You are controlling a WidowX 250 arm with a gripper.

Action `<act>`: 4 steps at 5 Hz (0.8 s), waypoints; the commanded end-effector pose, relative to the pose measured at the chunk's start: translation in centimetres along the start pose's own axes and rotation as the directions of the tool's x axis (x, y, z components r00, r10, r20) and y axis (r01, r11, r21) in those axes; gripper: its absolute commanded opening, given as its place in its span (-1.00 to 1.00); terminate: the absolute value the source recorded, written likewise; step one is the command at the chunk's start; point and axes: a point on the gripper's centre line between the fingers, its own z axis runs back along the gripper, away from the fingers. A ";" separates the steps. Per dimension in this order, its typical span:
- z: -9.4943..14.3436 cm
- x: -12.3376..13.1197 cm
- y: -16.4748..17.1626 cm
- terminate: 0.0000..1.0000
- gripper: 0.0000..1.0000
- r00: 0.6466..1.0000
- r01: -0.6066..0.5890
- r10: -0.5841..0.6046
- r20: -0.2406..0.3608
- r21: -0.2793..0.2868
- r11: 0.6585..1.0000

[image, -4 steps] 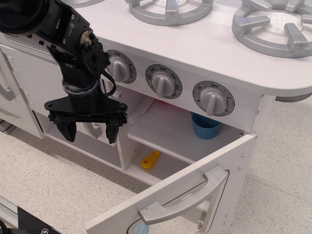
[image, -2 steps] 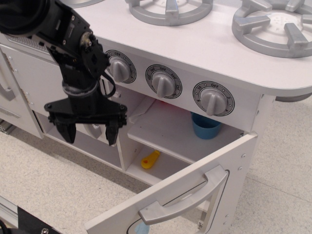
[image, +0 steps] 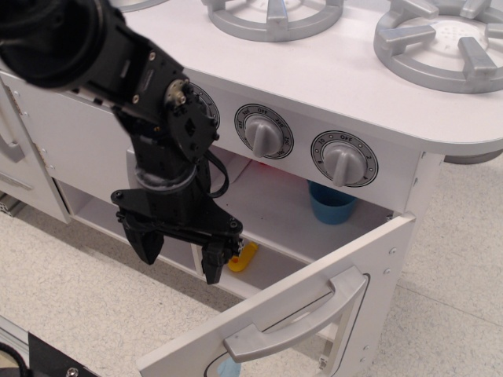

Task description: Close oven

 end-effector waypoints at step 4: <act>-0.5 -4.6 -2.7 -1.00 1.00 0.964 0.264 -0.264 0.000 -0.048 0.963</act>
